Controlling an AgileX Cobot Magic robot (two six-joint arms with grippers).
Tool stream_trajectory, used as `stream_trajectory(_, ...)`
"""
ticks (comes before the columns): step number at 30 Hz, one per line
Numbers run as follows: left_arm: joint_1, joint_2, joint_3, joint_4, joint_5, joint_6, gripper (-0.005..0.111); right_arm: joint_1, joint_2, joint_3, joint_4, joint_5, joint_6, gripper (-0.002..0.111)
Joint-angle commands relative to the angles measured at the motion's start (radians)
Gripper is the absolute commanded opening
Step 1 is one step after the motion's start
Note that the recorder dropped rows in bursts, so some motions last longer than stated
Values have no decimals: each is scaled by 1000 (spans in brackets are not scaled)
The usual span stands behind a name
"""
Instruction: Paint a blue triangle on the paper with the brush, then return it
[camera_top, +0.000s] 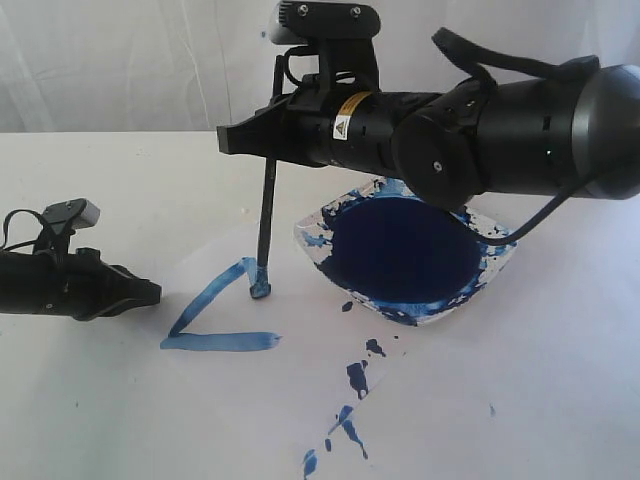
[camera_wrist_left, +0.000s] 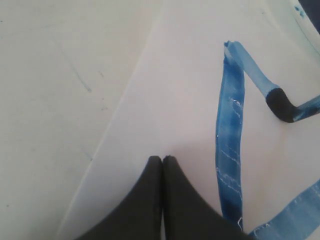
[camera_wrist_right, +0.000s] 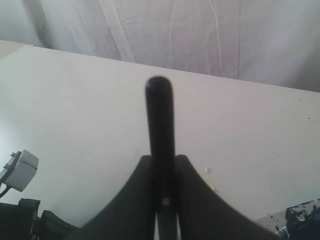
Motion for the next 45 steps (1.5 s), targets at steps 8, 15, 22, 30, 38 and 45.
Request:
stream_trajectory(8, 2, -6, 9, -21, 6, 4, 0, 6, -5, 0, 2, 26, -5, 0)
stream_trajectory(15, 2, -6, 9, -21, 6, 4, 0, 6, -18, 0, 2, 4, -17, 0)
stream_trajectory(22, 2, -6, 9, -21, 6, 4, 0, 6, -31, 0, 2, 11, -22, 0)
stream_trajectory(30, 2, -6, 9, -21, 13, 3, 0, 6, -59, 0, 2, 75, -22, 0)
stream_trajectory(38, 2, -6, 9, -21, 22, 3, 0, 6, -91, 0, 2, 134, -22, 0)
stream_trajectory(45, 2, -6, 9, -21, 29, 3, 0, 6, -107, 0, 2, 193, -24, 0)
